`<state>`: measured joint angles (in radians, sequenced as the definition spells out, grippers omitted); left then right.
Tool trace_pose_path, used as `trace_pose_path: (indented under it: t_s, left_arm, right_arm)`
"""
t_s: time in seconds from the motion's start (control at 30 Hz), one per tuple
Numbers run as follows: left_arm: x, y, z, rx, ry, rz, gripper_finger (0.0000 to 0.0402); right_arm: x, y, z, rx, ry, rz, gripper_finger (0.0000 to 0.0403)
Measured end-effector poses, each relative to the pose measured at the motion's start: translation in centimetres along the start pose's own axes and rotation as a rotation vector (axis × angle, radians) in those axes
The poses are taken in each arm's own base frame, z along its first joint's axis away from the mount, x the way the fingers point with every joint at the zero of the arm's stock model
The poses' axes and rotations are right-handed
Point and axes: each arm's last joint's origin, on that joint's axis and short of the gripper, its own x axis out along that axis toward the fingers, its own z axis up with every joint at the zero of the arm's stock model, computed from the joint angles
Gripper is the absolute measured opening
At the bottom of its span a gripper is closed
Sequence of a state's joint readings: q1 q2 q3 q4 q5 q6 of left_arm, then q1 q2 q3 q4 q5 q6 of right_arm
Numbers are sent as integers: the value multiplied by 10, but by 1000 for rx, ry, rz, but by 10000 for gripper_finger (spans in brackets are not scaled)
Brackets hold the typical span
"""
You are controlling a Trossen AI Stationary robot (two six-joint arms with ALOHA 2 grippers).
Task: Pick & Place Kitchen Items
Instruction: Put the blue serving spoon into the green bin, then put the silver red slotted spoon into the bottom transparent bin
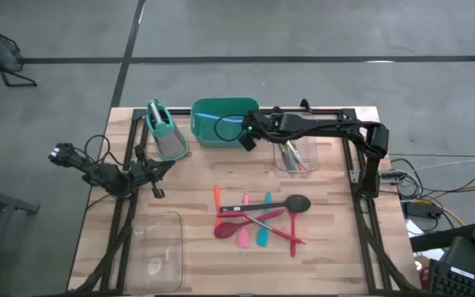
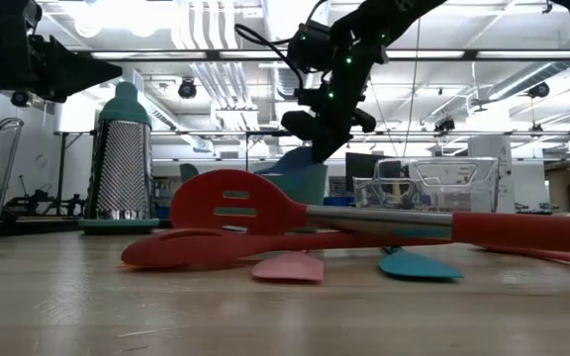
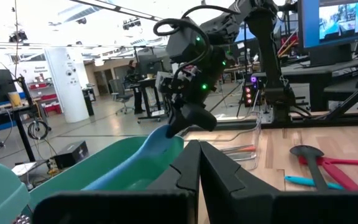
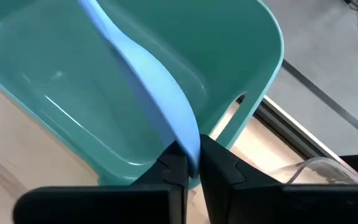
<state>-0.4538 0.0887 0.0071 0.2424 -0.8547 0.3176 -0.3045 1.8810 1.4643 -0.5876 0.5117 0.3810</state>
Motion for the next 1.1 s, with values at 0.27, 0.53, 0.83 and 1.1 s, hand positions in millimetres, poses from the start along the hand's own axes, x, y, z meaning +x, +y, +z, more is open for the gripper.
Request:
trace_pose_path:
  t_s: [0.27, 0.53, 0.83, 1.1]
  left_arm:
    - [0, 0, 0, 0, 0, 0, 12]
    - [0, 0, 0, 0, 0, 0, 12]
    - [0, 0, 0, 3, 2, -1, 12]
    - [0, 0, 0, 3, 3, -1, 12]
  right_arm:
    - [-2, 4, -2, -5, -3, 8, 105]
    - [-23, 13, -6, -88, 15, 26, 165]
    - [-62, 44, -22, -206, -13, 108, 210]
    - [-97, 84, -51, -319, -5, 276, 235]
